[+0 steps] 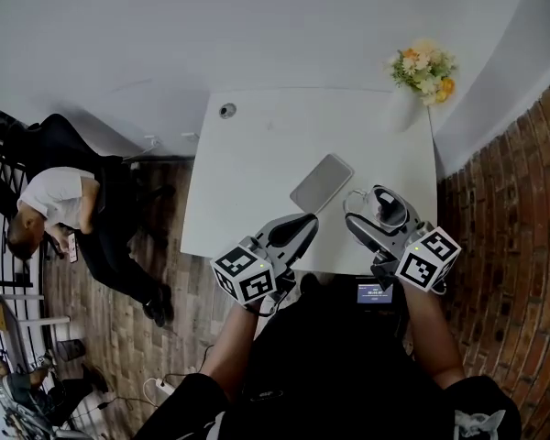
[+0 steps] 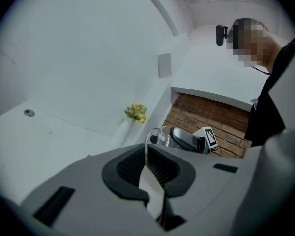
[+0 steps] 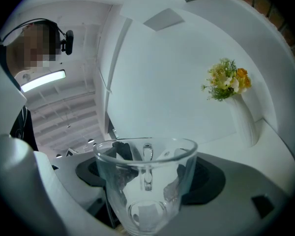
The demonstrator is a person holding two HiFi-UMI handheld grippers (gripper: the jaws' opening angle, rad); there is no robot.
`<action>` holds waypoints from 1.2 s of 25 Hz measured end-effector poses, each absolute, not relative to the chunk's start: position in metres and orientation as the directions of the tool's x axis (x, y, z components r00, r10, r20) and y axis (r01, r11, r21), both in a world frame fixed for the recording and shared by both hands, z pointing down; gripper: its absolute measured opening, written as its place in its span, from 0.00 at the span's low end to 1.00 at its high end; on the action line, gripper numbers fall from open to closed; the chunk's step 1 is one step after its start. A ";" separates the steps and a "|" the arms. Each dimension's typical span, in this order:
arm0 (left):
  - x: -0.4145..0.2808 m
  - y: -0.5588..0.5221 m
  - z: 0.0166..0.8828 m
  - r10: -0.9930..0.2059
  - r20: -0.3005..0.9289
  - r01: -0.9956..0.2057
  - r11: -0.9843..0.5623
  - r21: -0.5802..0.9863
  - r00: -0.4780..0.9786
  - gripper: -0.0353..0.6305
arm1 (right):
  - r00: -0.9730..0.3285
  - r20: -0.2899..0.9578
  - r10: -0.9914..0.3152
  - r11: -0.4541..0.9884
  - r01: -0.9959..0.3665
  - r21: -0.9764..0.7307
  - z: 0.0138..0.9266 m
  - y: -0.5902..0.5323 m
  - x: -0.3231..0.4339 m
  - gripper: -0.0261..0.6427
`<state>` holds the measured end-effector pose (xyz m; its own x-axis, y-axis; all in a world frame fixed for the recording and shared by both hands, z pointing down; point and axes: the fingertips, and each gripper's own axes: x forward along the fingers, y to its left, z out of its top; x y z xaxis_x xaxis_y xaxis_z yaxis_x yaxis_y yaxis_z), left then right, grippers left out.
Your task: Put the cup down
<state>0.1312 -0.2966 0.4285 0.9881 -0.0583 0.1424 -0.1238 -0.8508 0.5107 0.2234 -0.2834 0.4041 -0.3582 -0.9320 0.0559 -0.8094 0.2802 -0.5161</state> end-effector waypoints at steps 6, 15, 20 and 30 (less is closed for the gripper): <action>0.135 -0.309 0.439 -0.075 0.160 -0.150 -0.834 0.531 0.984 0.07 | -0.385 0.096 -0.918 0.291 -0.818 -0.497 0.426 -0.316 0.229 0.67; 0.144 -0.342 0.469 -0.117 0.211 -0.218 -0.801 0.558 0.970 0.07 | -0.419 0.178 -0.890 0.324 -0.857 -0.400 0.492 -0.390 0.233 0.67; 0.148 -0.356 0.479 -0.141 0.229 -0.251 -0.779 0.574 0.963 0.07 | -0.397 0.188 -0.898 0.317 -0.883 -0.347 0.533 -0.430 0.240 0.67; 0.141 -0.381 0.486 -0.196 0.238 -0.301 -0.758 0.579 0.951 0.07 | -0.358 0.230 -0.905 0.315 -0.927 -0.204 0.586 -0.468 0.237 0.67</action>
<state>0.1409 -0.3805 0.4860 0.9513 -0.1961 0.2378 -0.3010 -0.7577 0.5790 0.2366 -0.4678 0.5855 -0.3584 -0.9047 0.2304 -0.9268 0.3153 -0.2039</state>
